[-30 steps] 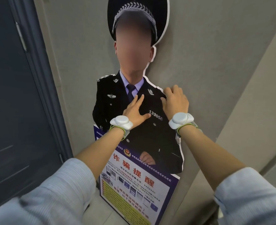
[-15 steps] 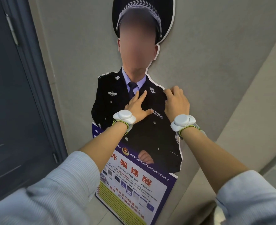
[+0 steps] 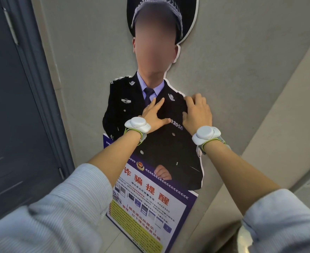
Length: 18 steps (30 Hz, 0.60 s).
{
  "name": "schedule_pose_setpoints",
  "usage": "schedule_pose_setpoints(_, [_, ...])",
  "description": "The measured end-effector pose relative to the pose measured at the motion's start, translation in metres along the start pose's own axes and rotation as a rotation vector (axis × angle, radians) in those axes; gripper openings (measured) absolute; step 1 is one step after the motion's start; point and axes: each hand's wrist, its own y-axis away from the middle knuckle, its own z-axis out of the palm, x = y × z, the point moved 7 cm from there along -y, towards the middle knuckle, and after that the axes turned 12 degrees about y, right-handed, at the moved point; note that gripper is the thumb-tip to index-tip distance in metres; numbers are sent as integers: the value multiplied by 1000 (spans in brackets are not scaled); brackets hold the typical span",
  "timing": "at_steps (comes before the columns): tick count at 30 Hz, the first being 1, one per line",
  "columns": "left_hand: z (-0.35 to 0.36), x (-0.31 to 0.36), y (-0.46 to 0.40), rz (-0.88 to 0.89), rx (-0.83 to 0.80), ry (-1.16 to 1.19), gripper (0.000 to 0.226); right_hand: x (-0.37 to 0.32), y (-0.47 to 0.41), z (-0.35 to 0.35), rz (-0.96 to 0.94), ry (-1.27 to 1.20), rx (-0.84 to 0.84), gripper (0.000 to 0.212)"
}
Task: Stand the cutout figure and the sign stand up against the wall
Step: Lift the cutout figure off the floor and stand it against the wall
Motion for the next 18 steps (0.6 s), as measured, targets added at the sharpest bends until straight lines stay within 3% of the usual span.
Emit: schedule_pose_setpoints(18, [-47, -25, 93, -38, 180, -177, 73, -49, 51, -29, -53, -22, -32, 49])
